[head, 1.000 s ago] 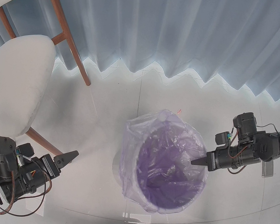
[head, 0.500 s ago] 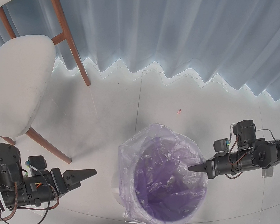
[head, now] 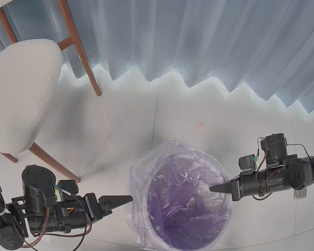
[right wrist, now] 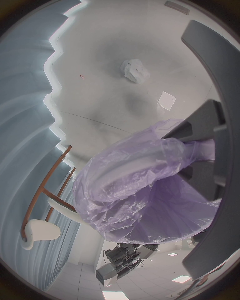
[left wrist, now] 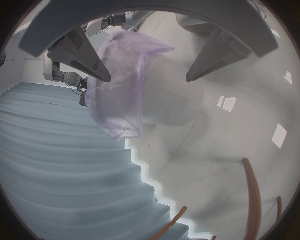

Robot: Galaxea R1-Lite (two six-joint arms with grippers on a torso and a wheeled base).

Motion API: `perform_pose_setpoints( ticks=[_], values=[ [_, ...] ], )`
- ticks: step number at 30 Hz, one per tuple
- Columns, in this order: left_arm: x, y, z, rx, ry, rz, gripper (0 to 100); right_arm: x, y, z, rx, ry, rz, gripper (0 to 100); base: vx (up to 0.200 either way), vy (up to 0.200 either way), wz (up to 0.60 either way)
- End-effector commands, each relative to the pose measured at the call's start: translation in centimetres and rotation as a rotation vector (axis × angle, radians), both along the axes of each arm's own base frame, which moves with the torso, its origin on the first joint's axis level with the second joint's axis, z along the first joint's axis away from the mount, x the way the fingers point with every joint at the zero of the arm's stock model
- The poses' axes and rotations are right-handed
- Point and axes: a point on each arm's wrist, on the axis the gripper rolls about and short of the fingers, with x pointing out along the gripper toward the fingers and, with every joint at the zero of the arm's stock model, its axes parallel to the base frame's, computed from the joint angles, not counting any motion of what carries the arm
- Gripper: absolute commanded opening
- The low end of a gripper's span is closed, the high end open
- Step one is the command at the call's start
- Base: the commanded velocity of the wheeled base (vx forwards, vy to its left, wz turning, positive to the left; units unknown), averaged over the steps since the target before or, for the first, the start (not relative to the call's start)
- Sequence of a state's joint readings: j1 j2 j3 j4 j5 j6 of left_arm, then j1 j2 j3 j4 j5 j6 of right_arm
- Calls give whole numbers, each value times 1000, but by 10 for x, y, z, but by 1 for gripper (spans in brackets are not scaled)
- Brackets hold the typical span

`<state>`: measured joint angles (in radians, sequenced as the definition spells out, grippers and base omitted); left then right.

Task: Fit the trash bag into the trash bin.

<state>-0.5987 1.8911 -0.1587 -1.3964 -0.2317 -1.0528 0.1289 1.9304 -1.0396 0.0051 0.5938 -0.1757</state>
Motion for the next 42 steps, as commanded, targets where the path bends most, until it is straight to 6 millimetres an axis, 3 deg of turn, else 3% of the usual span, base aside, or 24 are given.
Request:
perform_pose_setpoints(
  ticks=[1, 5, 6, 18, 30, 42],
  values=[
    [10, -10, -17, 17, 26, -11, 100, -3, 0, 4, 2, -10, 1, 0, 0, 0, 0],
    [13, -14, -25, 19, 30, -16, 100, -4, 0, 6, 2, -15, 1, 0, 0, 0, 0],
    [14, -15, -29, 19, 30, -16, 0, -5, 0, 7, 3, -15, 1, 0, 0, 0, 0],
    [24, -18, -31, 14, 15, 6, 0, -10, 12, 12, 7, -21, 35, 0, 0, 0, 0],
    [29, -2, -33, 33, 24, 67, 0, -10, 13, 14, 9, -27, 36, 0, 0, 0, 0],
    [23, 5, -55, 125, 96, 132, 0, -8, 11, 16, 14, -34, 26, 0, 0, 0, 0]
  ],
)
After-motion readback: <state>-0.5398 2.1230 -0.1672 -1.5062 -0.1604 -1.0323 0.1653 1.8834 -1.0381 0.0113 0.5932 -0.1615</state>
